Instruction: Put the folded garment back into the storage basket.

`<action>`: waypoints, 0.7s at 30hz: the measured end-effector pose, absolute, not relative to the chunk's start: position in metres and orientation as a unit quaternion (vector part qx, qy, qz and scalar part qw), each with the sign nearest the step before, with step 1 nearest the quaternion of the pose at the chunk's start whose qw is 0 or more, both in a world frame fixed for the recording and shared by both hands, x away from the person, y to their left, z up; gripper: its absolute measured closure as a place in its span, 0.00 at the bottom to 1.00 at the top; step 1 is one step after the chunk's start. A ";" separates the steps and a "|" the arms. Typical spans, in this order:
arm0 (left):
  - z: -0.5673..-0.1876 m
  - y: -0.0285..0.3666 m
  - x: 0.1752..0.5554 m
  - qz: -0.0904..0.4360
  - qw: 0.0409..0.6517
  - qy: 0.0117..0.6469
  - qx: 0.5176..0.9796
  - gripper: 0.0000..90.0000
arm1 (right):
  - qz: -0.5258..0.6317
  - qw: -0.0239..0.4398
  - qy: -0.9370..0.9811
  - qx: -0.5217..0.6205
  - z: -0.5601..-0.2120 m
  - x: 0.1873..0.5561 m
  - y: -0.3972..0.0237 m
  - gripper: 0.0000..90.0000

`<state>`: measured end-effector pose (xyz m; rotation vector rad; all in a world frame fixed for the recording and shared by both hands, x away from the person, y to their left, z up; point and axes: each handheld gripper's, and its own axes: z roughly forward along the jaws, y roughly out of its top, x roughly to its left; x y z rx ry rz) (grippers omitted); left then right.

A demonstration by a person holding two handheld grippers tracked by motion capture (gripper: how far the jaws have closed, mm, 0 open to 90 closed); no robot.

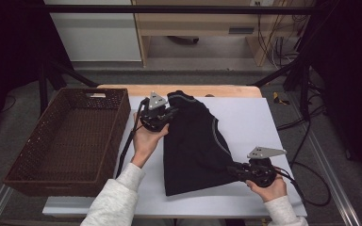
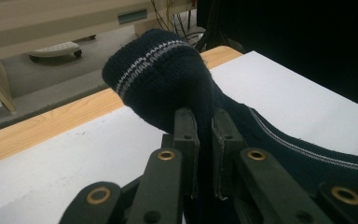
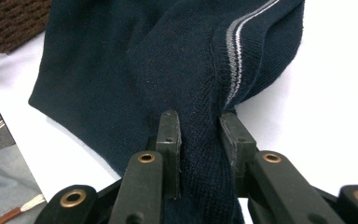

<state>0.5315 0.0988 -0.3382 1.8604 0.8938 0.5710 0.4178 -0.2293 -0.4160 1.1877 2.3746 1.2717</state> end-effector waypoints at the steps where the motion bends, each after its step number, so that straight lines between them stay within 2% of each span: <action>1: -0.336 0.101 0.531 0.236 0.478 0.367 0.762 0.92 | 0.431 0.101 0.803 0.399 -0.415 0.418 -0.229 0.81; 21: -0.309 0.120 0.519 0.252 0.482 0.370 0.753 0.92 | 0.449 0.104 0.802 0.380 -0.393 0.415 -0.213 0.81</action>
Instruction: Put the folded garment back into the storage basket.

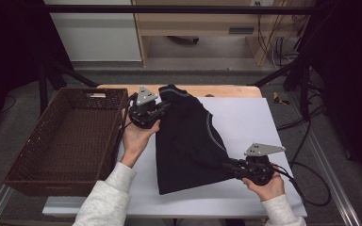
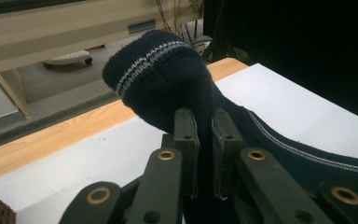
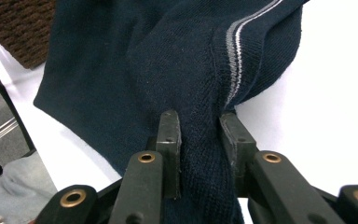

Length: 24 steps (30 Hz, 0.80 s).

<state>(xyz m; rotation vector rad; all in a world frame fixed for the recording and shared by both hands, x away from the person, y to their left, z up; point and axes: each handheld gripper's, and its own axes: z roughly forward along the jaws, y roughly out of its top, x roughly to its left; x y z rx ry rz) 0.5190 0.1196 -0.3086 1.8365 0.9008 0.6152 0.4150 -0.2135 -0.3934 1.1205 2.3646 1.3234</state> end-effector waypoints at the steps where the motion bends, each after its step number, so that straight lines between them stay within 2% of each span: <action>1: -0.307 0.121 0.519 0.253 0.481 0.370 0.753 0.92 | 0.449 0.104 0.802 0.380 -0.393 0.415 -0.213 0.81; 24: -0.276 0.152 0.505 0.271 0.481 0.378 0.743 0.92 | 0.466 0.106 0.807 0.346 -0.368 0.419 -0.187 0.81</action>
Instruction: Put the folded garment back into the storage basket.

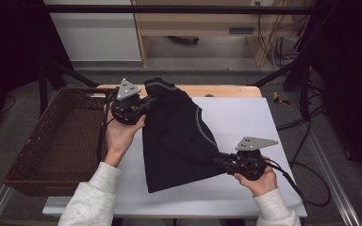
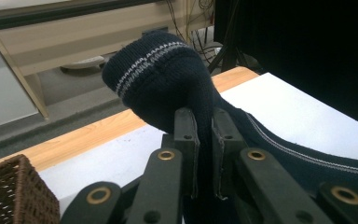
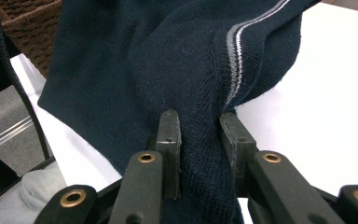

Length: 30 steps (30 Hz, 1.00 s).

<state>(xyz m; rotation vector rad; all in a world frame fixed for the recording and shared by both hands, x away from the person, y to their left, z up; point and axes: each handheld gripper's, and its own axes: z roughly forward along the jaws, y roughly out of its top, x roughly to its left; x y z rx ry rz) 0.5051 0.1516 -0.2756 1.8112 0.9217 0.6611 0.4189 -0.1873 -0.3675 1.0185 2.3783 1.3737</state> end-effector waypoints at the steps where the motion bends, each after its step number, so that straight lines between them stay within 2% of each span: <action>1: -0.274 0.153 0.504 0.270 0.482 0.379 0.742 0.92 | 0.467 0.106 0.807 0.345 -0.367 0.419 -0.186 0.81; 30: -0.242 0.202 0.494 0.277 0.487 0.396 0.728 0.92 | 0.485 0.099 0.814 0.304 -0.343 0.427 -0.141 0.81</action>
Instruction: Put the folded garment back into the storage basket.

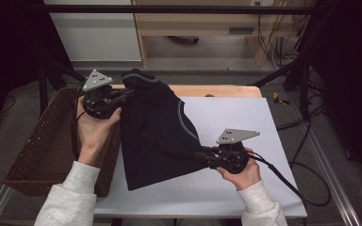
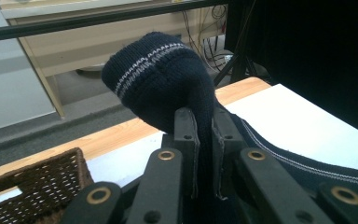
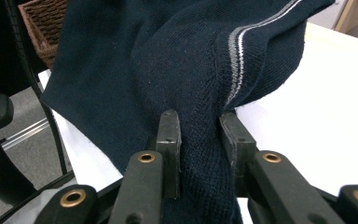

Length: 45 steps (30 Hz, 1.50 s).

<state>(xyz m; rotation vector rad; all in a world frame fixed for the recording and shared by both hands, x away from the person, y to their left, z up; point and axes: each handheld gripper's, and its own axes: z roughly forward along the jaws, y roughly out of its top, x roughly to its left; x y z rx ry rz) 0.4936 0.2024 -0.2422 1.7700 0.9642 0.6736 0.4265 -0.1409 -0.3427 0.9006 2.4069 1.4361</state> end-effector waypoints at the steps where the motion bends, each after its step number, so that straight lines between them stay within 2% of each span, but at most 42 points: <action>1: -0.241 0.204 0.493 0.277 0.487 0.398 0.726 0.92 | 0.486 0.099 0.814 0.303 -0.342 0.427 -0.140 0.81; 45: -0.207 0.283 0.498 0.297 0.470 0.444 0.702 0.92 | 0.513 0.084 0.812 0.266 -0.314 0.439 -0.053 0.81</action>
